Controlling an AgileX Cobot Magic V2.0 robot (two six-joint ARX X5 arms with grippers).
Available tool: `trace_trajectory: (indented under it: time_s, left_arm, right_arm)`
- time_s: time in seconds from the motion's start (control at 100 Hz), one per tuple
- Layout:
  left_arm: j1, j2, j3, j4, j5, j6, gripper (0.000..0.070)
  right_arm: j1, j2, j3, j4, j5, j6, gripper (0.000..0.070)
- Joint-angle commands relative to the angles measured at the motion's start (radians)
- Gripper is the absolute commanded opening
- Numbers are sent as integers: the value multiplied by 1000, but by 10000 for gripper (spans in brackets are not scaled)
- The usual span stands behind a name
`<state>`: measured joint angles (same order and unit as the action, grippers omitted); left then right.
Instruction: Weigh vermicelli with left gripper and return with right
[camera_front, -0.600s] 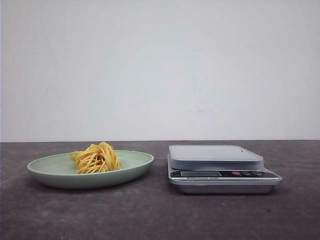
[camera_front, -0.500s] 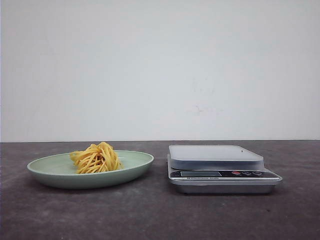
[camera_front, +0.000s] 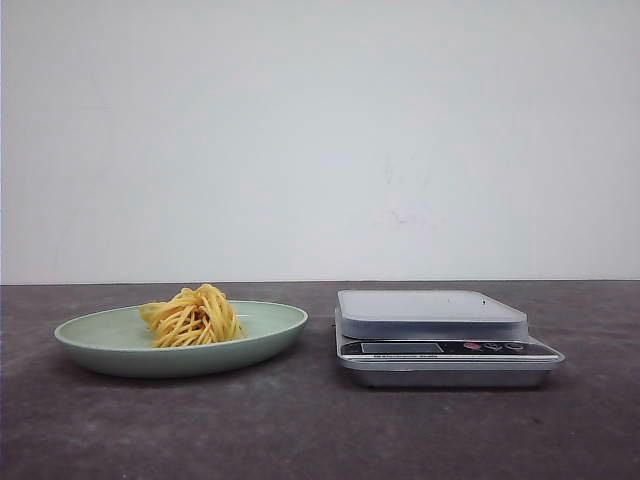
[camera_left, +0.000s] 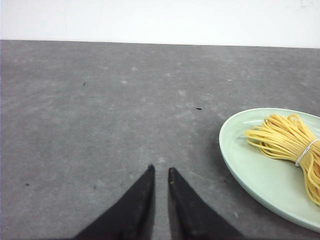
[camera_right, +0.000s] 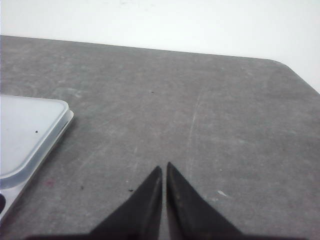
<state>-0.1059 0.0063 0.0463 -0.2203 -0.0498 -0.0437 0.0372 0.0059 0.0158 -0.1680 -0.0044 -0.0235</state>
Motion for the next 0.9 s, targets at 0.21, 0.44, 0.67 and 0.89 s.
trace_trajectory:
  time_s: [0.21,0.44,0.67,0.89]
  left_arm:
    - [0,1,-18,-10,2,9,16]
    - [0,1,-18,-10,2,9,16]
    - [0,1,-18,-10,2,9,16]
    - [0,1,-18,-10,2,9,16]
  right_arm:
    - [-2,-2,-3,13,2,-3,7]
    - [-2,-2,-3,13,2,-3,7]
    - [-2,-2,-3,14,1,-3,7]
    - [-2,-2,-3,29,1,-3,7]
